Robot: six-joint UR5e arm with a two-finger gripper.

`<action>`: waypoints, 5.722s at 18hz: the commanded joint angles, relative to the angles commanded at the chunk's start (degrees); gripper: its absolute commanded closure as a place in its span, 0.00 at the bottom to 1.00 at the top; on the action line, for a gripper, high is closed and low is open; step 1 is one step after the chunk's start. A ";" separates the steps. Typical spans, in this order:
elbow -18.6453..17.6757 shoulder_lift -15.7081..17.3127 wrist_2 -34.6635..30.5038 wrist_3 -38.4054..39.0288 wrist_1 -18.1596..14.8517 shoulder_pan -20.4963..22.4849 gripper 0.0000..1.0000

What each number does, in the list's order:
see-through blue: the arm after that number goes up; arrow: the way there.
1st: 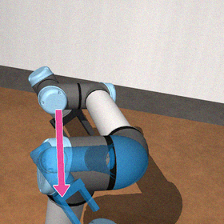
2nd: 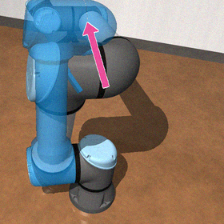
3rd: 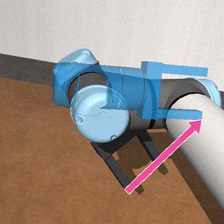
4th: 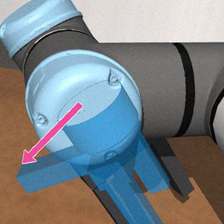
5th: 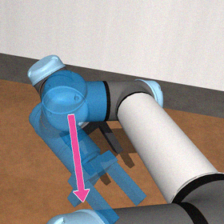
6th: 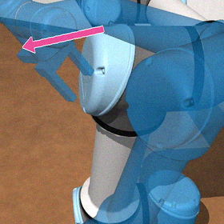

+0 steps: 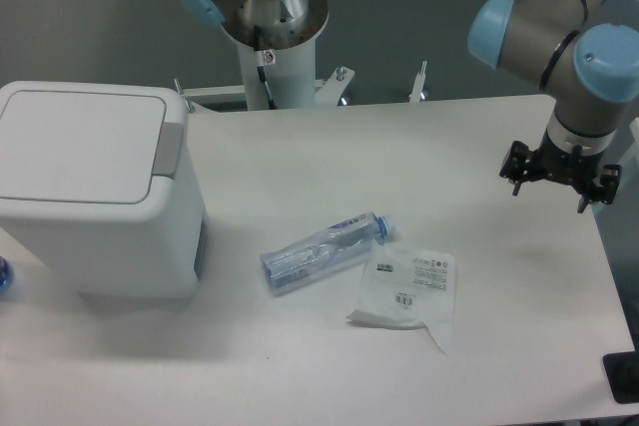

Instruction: Open the trash can

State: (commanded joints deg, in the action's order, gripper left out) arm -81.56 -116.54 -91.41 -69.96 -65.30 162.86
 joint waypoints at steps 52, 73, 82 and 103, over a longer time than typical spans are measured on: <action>-17.75 29.96 32.25 55.28 -2.55 -24.69 0.00; -20.04 28.92 30.23 54.40 -0.97 -25.75 0.00; -18.29 27.95 29.18 55.11 -0.97 -25.66 0.00; -5.55 9.42 13.64 14.70 5.88 -10.46 0.00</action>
State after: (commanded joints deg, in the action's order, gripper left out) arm -87.11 -107.12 -77.77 -55.26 -59.42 152.40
